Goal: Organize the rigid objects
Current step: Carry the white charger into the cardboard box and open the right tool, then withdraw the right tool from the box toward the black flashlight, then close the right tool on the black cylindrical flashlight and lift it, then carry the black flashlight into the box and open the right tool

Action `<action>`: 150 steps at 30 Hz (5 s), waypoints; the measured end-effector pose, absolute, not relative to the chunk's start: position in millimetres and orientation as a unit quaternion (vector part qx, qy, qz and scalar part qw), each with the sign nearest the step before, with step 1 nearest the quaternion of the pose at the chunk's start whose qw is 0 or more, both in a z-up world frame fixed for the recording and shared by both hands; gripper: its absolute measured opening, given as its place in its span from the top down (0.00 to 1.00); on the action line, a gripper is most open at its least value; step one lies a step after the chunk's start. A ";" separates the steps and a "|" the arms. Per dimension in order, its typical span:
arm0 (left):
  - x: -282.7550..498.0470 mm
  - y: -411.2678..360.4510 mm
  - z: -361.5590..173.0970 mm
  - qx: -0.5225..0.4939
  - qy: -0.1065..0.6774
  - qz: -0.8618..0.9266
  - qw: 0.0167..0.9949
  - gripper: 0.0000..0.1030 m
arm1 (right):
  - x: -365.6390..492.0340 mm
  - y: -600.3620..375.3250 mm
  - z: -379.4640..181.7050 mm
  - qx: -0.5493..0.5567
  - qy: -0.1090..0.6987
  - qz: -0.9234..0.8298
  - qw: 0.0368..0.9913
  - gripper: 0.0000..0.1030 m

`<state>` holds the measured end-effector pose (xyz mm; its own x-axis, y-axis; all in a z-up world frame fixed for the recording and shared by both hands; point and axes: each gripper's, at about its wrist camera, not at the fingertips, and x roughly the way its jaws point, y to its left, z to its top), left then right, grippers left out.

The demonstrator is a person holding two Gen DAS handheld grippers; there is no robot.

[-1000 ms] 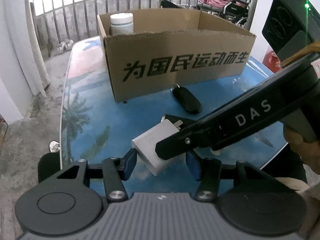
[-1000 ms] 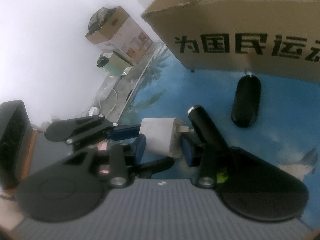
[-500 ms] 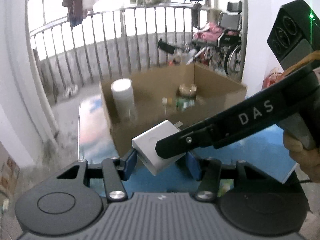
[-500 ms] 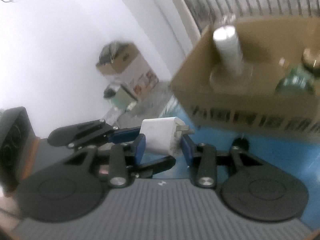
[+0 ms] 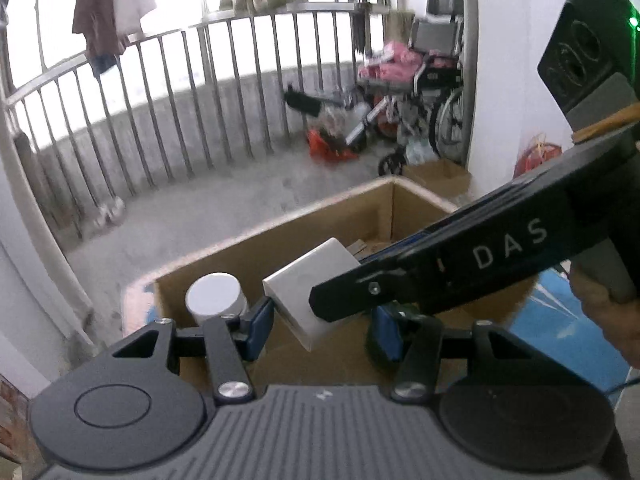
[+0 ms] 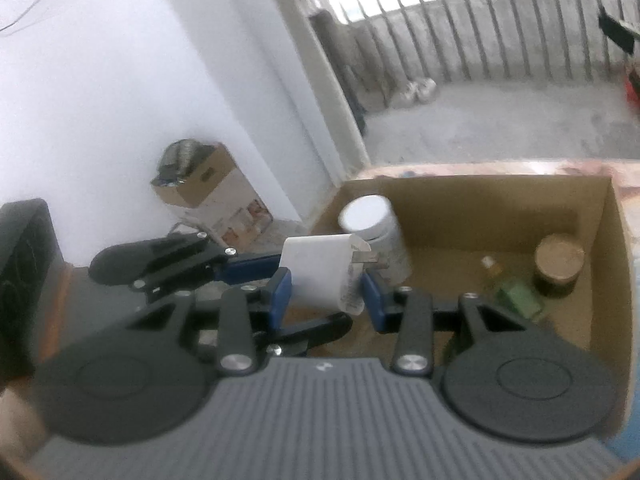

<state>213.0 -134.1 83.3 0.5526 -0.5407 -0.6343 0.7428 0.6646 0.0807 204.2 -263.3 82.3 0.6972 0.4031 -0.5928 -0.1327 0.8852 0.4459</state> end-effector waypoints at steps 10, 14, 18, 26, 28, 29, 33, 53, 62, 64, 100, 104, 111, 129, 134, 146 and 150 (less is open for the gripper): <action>270.6 -149.4 62.1 0.160 0.331 -0.359 0.858 0.30 | 282.9 -320.9 17.9 0.284 0.428 0.111 0.851 0.62; 262.8 -135.6 69.5 0.157 0.318 -0.352 0.866 0.30 | 290.0 -324.0 6.6 0.284 0.428 0.104 0.852 0.62; 249.8 -109.8 88.4 0.135 0.301 -0.343 0.880 0.30 | 283.8 -324.3 12.1 0.284 0.414 0.104 0.859 0.62; 221.8 -29.6 107.0 0.067 0.298 -0.312 0.899 0.29 | 245.7 -320.3 47.8 0.282 0.372 0.114 0.877 0.62; 216.1 -14.2 104.5 0.062 0.307 -0.307 0.899 0.29 | 238.4 -320.0 50.6 0.283 0.368 0.120 0.878 0.62; 214.1 -8.3 102.8 0.060 0.310 -0.303 0.899 0.29 | 234.6 -319.6 52.0 0.283 0.366 0.123 0.878 0.62; 203.1 13.1 98.2 0.059 0.320 -0.289 0.900 0.29 | 218.9 -317.5 55.9 0.279 0.362 0.131 0.880 0.62; 82.2 87.6 22.7 0.046 0.441 -0.328 0.834 0.33 | 94.8 -155.0 37.8 0.095 0.497 0.331 0.797 0.62; 72.4 90.2 -19.6 -0.019 0.502 -0.344 0.793 0.47 | 68.0 -93.3 5.0 0.021 0.529 0.340 0.777 0.62; 70.6 86.6 -23.5 -0.018 0.507 -0.347 0.789 0.52 | 67.4 -92.2 0.9 0.017 0.532 0.338 0.776 0.62; 118.5 34.7 -52.0 -0.014 0.548 -0.354 0.758 0.69 | 75.0 -90.0 -41.5 -0.002 0.528 0.278 0.803 0.72; 114.9 33.0 -52.4 -0.019 0.541 -0.344 0.767 0.70 | 71.6 -83.8 -42.3 -0.022 0.522 0.273 0.808 0.69; 111.9 45.2 -54.7 -0.067 0.543 -0.333 0.768 0.71 | 71.5 -93.0 -44.7 0.019 0.519 0.268 0.812 0.72; 134.8 26.9 34.6 -0.078 0.425 -0.378 0.818 0.71 | 68.5 -119.6 27.9 0.015 0.417 0.238 0.877 0.73; 168.9 -10.0 71.4 -0.063 0.382 -0.411 0.825 0.71 | 80.6 -151.6 64.6 0.011 0.364 0.206 0.908 0.73; 300.3 -116.5 48.5 -0.013 0.464 -0.450 0.763 0.72 | 175.0 -261.4 60.2 0.089 0.396 0.131 0.904 0.73; 328.2 -138.3 19.5 0.007 0.508 -0.442 0.739 0.74 | 212.1 -290.2 30.6 0.143 0.449 0.125 0.873 0.73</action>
<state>328.2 -138.3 19.5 0.0921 -0.6461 -0.7577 0.6605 0.6090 -0.4391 212.1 -290.2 30.6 0.5654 0.3459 -0.7488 -0.0894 0.9282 0.3613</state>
